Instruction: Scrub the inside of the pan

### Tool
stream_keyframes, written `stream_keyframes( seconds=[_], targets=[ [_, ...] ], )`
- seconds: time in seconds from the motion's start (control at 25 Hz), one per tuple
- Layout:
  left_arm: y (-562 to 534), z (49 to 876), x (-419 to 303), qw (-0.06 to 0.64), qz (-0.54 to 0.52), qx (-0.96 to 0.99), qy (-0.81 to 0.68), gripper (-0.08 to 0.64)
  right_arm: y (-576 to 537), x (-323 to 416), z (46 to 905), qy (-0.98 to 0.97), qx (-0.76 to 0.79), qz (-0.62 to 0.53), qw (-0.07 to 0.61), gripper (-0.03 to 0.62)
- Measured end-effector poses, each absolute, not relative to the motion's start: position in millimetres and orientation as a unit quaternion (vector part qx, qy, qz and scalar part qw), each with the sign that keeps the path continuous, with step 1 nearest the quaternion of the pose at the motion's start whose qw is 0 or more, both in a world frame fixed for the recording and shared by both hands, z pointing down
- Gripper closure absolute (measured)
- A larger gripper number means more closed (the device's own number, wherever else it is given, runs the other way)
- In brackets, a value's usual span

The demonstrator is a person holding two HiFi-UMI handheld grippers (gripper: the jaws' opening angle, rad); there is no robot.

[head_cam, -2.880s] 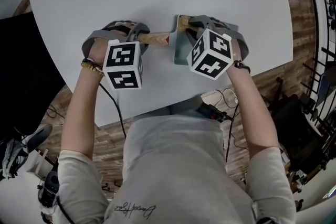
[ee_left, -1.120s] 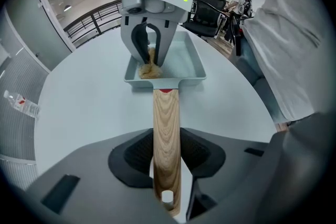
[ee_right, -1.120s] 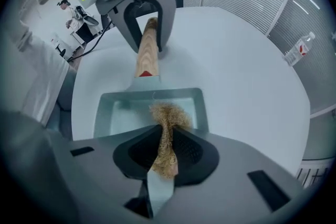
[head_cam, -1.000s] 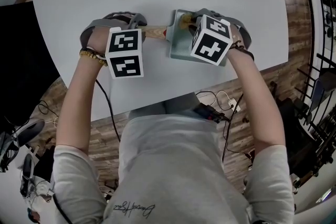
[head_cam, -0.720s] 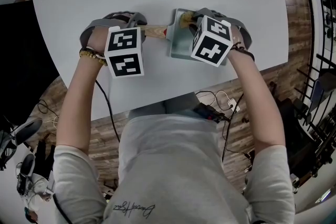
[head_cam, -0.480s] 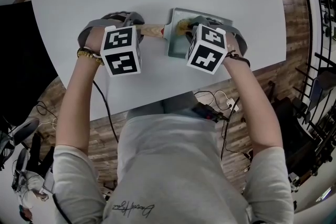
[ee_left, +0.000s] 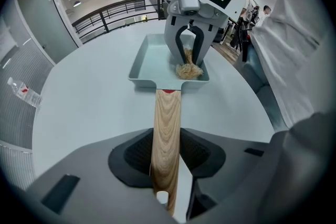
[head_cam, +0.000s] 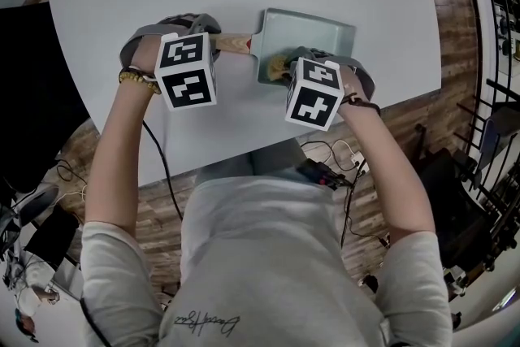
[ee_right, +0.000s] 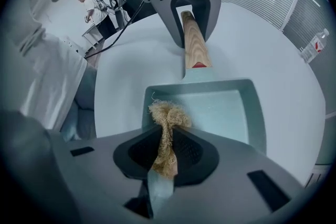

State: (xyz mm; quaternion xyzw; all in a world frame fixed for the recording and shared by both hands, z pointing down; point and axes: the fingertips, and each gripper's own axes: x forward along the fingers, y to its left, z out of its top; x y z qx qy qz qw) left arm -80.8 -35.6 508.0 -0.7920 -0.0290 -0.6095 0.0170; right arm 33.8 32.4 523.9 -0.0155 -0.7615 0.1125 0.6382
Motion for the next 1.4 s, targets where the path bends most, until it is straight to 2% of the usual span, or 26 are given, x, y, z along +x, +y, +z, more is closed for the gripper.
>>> stream_keyframes(
  seconds=[0.44,1.04,1.4],
  targets=[
    [-31.4,510.0,-80.3,0.024,-0.614,-0.788,-0.038,0.417,35.4,36.9,525.8,-0.759,-0.024,0.078,0.646,0.517],
    [-24.8,506.0,-81.4,0.035,-0.620,-0.782,-0.053,0.417,-49.5,58.7,525.4,-0.763,0.058,0.063,0.640,0.514],
    [-35.6,507.1,-81.9,0.022,-0.622,-0.781,-0.043,0.417,-52.1,60.1,527.6,-0.745,0.031,0.042,0.665,0.515]
  ],
)
